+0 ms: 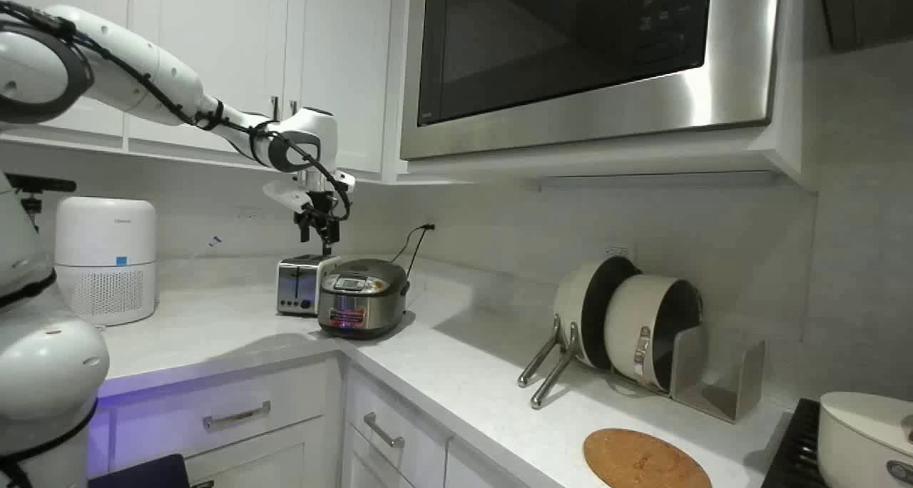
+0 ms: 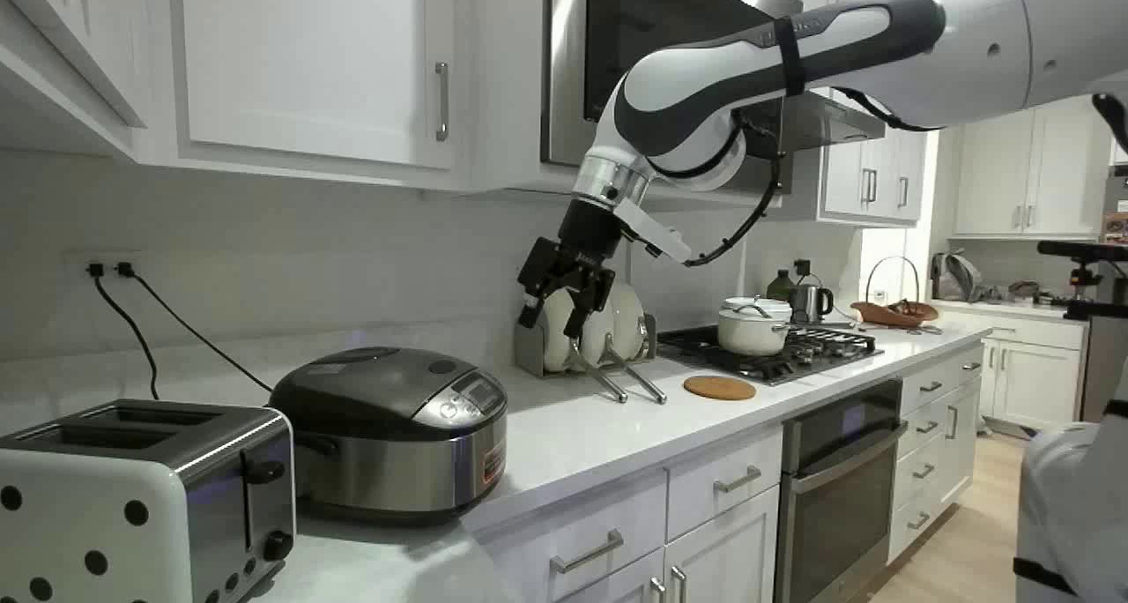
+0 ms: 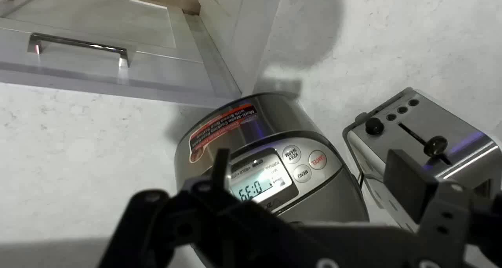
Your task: Open the rice cooker
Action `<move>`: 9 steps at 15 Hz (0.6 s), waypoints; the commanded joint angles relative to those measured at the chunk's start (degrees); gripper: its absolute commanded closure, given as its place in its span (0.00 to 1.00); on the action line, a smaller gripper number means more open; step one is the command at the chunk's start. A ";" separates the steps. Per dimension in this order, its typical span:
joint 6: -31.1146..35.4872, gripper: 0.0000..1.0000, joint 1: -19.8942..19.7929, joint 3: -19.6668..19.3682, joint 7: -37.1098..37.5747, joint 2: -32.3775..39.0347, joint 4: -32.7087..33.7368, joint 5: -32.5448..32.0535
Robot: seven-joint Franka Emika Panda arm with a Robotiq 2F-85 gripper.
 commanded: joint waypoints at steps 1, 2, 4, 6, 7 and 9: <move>-0.23 0.00 -1.04 0.90 -0.25 0.01 0.17 0.37; 0.50 0.00 -0.93 1.12 -0.29 -0.05 0.07 0.46; 1.47 0.00 -0.77 1.61 -0.40 -0.01 -0.07 0.28; 3.10 0.00 -0.52 2.29 -0.53 0.14 -0.10 0.29; 4.30 0.00 -0.42 2.64 -0.66 0.29 -0.10 0.15; 7.45 0.00 -0.15 3.75 -0.43 0.88 0.10 -0.17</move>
